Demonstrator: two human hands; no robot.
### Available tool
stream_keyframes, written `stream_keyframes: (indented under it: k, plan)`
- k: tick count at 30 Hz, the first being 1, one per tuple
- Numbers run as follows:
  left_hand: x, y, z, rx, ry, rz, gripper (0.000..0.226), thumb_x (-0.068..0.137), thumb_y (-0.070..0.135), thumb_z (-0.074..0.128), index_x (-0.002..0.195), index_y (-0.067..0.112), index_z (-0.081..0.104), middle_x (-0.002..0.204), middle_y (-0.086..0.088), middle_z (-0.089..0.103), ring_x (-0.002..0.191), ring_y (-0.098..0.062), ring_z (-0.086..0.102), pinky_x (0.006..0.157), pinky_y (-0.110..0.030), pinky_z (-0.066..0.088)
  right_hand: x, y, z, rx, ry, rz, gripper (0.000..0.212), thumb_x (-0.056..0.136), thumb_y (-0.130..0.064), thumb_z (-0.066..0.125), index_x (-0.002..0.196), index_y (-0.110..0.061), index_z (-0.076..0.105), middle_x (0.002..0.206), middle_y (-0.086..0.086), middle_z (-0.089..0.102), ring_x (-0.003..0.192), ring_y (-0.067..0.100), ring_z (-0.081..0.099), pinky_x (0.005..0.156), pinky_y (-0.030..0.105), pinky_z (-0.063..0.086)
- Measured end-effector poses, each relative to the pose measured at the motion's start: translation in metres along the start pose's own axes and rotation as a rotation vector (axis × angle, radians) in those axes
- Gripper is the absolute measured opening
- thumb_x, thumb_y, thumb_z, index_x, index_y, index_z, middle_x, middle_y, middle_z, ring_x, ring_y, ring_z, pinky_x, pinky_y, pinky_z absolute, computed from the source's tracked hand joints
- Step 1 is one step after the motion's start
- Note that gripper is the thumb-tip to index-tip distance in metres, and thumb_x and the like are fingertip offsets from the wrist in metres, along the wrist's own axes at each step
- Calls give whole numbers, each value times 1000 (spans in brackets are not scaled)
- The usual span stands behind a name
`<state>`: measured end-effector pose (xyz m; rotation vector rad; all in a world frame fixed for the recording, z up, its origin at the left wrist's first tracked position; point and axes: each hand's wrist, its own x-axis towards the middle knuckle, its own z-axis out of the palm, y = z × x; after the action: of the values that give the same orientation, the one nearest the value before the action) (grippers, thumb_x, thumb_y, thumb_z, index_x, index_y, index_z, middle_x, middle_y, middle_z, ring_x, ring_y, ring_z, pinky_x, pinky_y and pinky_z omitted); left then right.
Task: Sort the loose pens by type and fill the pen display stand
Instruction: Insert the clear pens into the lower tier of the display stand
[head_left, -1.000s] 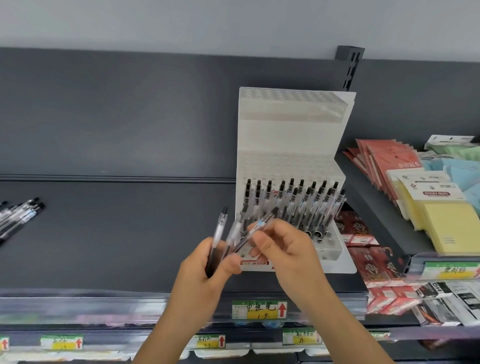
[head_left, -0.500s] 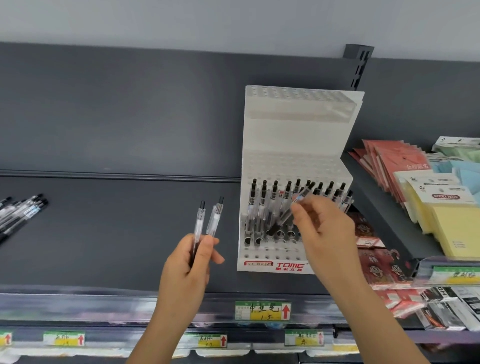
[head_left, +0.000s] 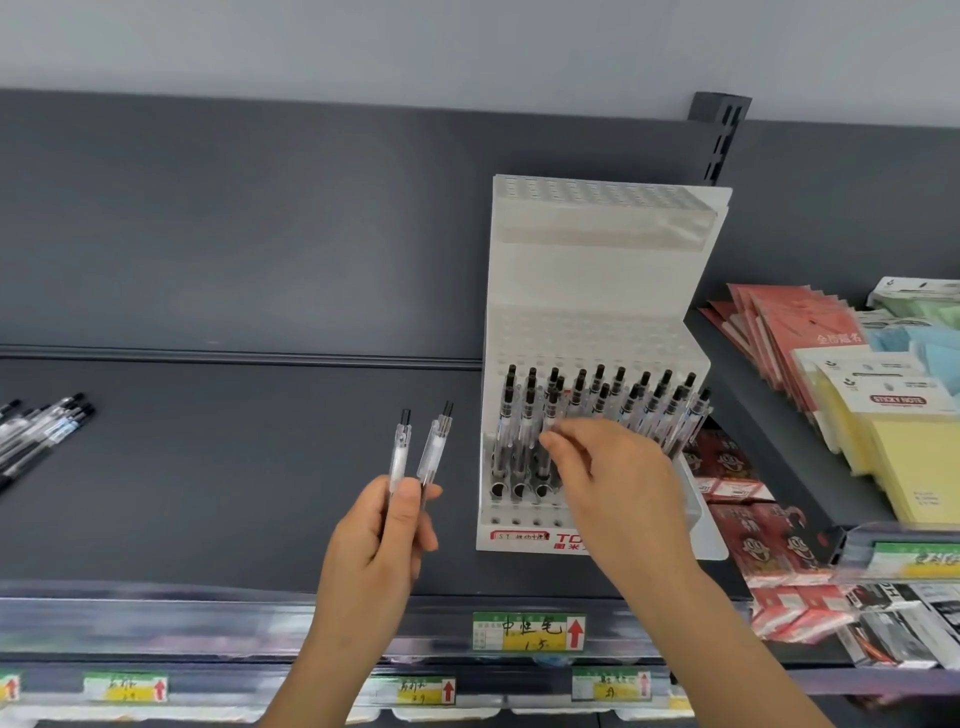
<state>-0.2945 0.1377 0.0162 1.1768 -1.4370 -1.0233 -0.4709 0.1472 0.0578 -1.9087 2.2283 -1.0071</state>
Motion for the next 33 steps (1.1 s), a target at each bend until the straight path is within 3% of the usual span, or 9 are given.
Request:
stream_keyframes:
  k: [6, 12, 14, 17, 22, 25, 30, 33]
  plan:
    - [0, 1, 1, -7, -9, 5, 38, 83, 46, 37, 85, 18, 62, 59, 3, 56, 44, -9, 41, 40, -18, 34, 5, 3, -2, -170, -87, 22, 36, 98, -40, 35, 89, -21, 64, 70, -8, 54, 69, 19, 57, 59, 29, 40]
    - [-2, 5, 3, -25, -40, 10, 36, 81, 45, 39, 84, 18, 62, 57, 3, 56, 44, -9, 42, 40, -19, 35, 3, 7, 1, -137, -65, 8, 34, 97, -42, 37, 85, -22, 63, 73, -7, 55, 68, 18, 56, 59, 29, 41]
    - [-4, 7, 4, -23, -67, 15, 35, 81, 45, 41, 84, 18, 63, 58, 3, 56, 44, -9, 44, 40, -19, 37, -2, 9, 0, -79, -3, 22, 31, 94, -44, 43, 92, -24, 66, 81, -8, 60, 72, 14, 58, 64, 31, 49]
    - [-6, 9, 7, -21, -121, 21, 34, 80, 46, 42, 84, 20, 63, 59, 3, 58, 45, -8, 46, 41, -20, 38, -10, 10, -3, -11, 104, 16, 28, 90, -48, 49, 87, -25, 65, 76, -13, 56, 66, 6, 53, 58, 23, 44]
    - [-15, 9, 18, 27, -261, 47, 38, 77, 56, 42, 77, 21, 59, 58, 3, 58, 46, -7, 47, 43, -19, 38, -26, 4, -1, 470, -117, 45, 7, 83, -42, 58, 78, -38, 61, 72, -14, 62, 72, 5, 57, 63, 17, 46]
    - [-17, 7, 23, 45, -300, 41, 36, 76, 57, 43, 71, 23, 53, 57, 3, 58, 47, -8, 48, 45, -20, 38, -35, 3, 1, 667, -138, 85, 14, 76, -45, 59, 74, -32, 64, 69, -13, 64, 64, 8, 57, 60, 21, 47]
    - [-18, 9, 31, 57, -341, 51, 32, 75, 52, 47, 75, 22, 57, 63, 4, 62, 51, -4, 54, 49, -17, 44, -42, 8, 0, 814, -115, 158, 19, 67, -43, 66, 70, -25, 60, 64, -10, 63, 60, 4, 57, 56, 18, 46]
    - [-17, 6, 35, 150, -276, 196, 35, 84, 54, 45, 77, 24, 60, 79, 2, 59, 65, -7, 56, 58, -14, 43, -46, 10, -5, 888, -93, 187, 14, 73, -38, 65, 71, -25, 61, 66, -4, 63, 63, 9, 59, 56, 20, 49]
